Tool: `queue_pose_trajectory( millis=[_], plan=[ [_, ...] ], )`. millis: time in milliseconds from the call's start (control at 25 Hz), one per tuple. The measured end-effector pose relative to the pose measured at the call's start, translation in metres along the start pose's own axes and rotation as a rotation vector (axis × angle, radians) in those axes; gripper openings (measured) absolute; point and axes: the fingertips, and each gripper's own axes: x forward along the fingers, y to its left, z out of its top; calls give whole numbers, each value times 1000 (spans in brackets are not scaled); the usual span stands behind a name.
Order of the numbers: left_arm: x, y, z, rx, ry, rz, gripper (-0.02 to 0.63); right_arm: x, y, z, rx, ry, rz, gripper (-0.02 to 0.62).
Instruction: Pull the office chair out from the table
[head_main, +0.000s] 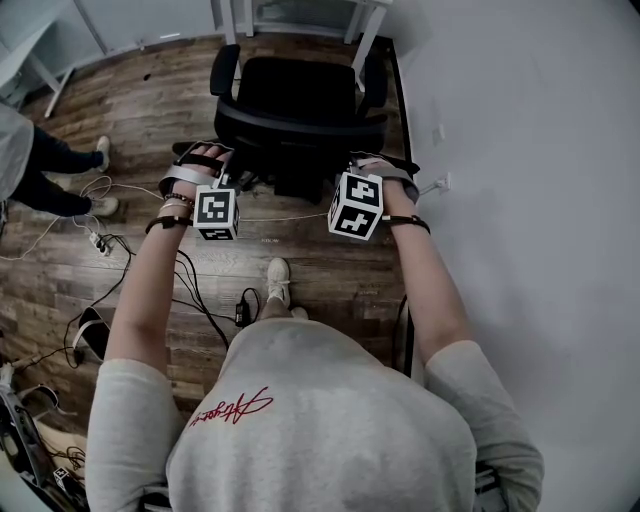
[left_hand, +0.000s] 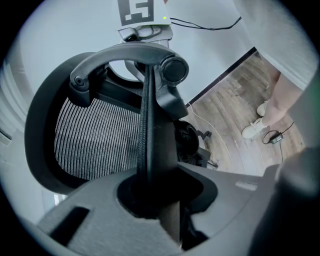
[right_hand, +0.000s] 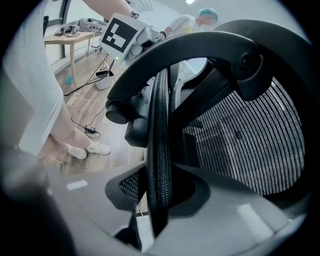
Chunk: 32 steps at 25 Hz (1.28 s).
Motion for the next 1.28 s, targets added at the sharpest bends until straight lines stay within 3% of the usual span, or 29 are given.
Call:
queue_pose_trajectory(
  millis=[1280],
  plan=[
    [-33,-28,18,-9,-4,-12,69,-27,40,0,3,6,5,100]
  ],
)
